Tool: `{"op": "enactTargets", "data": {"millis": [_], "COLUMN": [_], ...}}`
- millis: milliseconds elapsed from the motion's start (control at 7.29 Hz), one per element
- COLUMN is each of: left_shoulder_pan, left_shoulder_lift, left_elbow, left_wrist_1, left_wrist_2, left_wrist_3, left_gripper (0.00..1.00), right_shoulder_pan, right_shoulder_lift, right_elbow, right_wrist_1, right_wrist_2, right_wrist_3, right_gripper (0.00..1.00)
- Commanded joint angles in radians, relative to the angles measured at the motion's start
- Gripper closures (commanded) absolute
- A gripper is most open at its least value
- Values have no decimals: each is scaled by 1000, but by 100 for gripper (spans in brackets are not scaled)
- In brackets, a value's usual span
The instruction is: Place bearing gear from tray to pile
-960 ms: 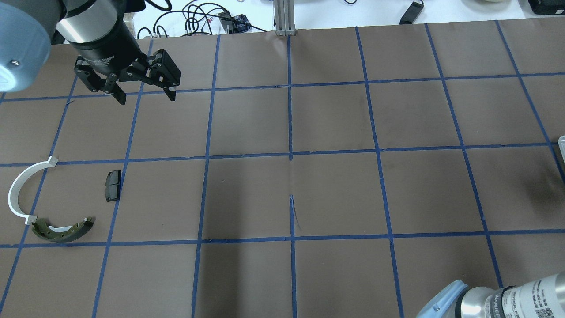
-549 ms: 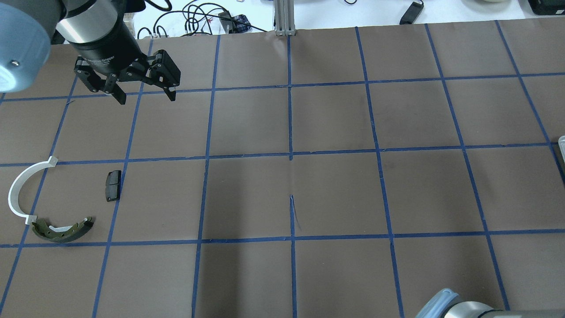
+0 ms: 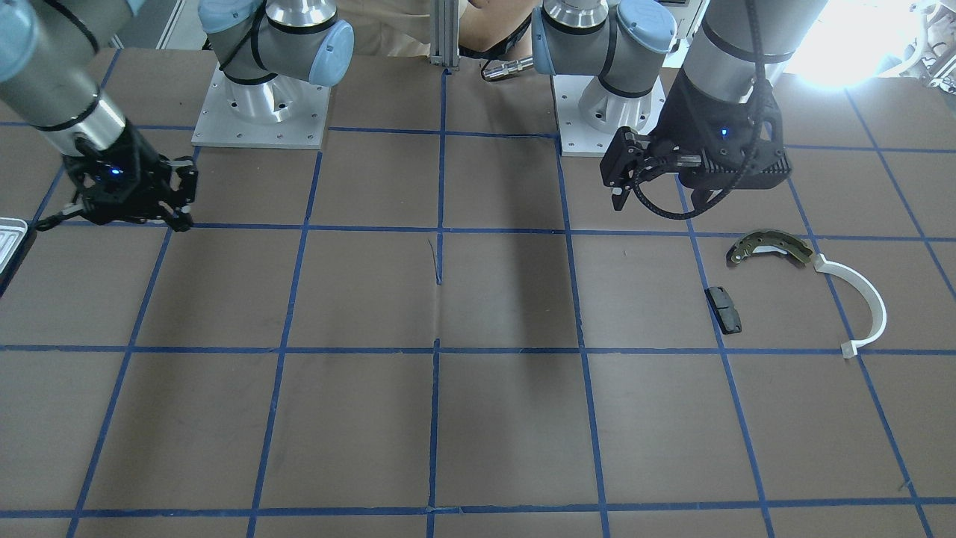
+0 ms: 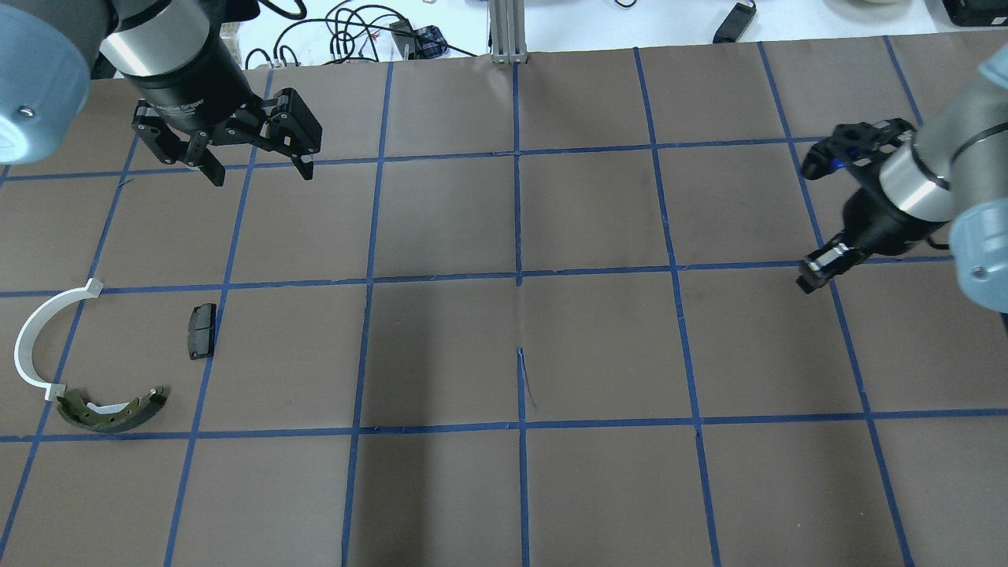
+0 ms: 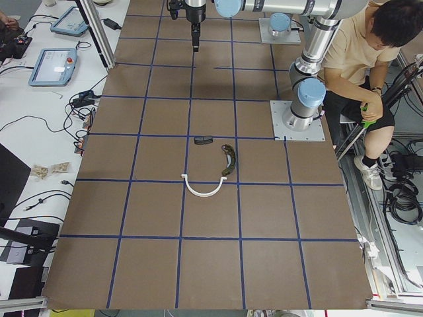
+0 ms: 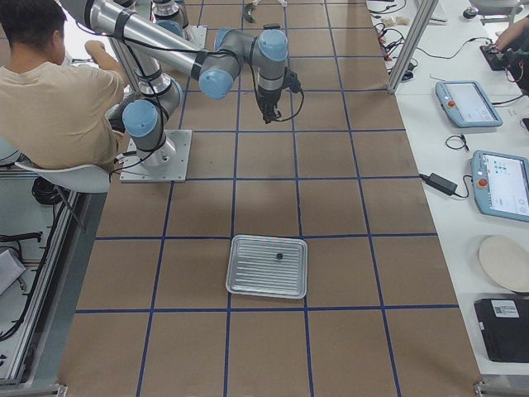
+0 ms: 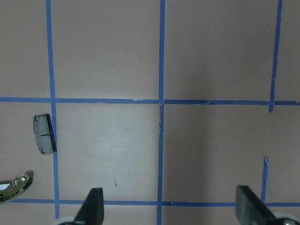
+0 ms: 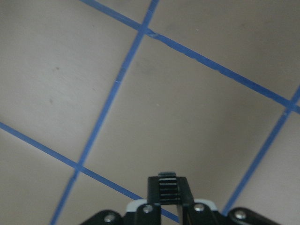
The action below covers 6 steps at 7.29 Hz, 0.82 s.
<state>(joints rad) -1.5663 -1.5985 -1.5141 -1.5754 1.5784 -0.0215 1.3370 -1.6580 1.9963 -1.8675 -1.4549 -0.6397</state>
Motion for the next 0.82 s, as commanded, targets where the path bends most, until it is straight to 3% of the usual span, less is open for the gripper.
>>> {"op": "enactTargets", "data": {"millis": [0,274,549,686], "left_shoulder_pan": [2,2,2,2], "left_shoulder_lift": [0,0,-1,-1], "left_elbow": [0,0,0,0], "left_wrist_1": [2,0,2,2], "left_wrist_2": [0,0,0,0], "left_wrist_3": [0,0,2,0], "left_gripper": [0,0,0,0], "right_shoulder_pan": [260,466,536,536], "right_shoulder_lift": [129,294,423,435], "right_elbow": [-2,-8,-40,-48], "right_wrist_1": [-239,-538,-683,-683], "right_wrist_2": [100,110,161,212], "right_wrist_3": [542,914,1064,1080], "right_gripper": [100,100,96,71]}}
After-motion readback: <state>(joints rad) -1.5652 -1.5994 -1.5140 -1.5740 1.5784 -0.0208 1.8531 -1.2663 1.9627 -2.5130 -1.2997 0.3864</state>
